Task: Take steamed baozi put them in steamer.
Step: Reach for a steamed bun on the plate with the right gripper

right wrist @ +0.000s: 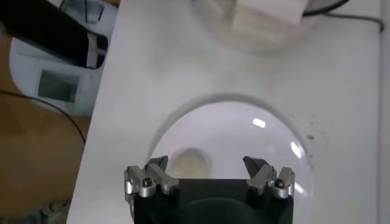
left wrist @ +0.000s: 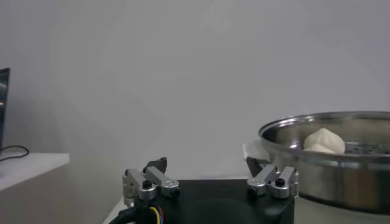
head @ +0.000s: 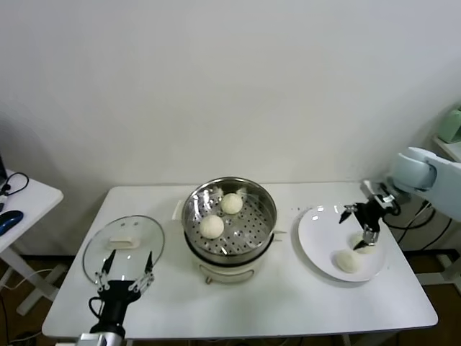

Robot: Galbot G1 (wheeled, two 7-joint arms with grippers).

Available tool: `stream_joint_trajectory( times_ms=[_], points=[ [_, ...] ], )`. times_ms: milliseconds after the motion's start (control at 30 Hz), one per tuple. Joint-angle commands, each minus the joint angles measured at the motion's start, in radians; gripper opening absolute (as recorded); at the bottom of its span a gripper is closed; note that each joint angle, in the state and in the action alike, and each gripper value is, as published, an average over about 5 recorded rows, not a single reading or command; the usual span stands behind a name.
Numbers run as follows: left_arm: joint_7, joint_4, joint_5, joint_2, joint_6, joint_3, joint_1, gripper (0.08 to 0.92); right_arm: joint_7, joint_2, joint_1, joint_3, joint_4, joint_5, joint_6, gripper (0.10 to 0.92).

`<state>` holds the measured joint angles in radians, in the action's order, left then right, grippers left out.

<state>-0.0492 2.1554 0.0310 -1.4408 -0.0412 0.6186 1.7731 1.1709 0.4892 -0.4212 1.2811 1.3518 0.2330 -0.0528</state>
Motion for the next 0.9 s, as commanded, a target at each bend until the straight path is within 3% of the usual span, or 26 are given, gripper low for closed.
stream_joint_trajectory(
  times_ms=[33,467,900],
  points=[
    [-0.002,-0.006,-0.002,0.001,0.004,0.004,0.011,0.823,-0.017,-0.027,0.314,-0.227,-0.082,-0.195,0.031,0.823],
    [-0.003,-0.04,-0.003,0.0,-0.008,0.025,0.022,0.823,-0.064,0.131,0.372,-0.257,-0.21,-0.19,0.028,0.823],
    [-0.001,-0.054,-0.015,-0.002,-0.008,0.026,0.016,0.823,-0.064,0.164,0.38,-0.252,-0.239,-0.203,0.029,0.823]
  ],
)
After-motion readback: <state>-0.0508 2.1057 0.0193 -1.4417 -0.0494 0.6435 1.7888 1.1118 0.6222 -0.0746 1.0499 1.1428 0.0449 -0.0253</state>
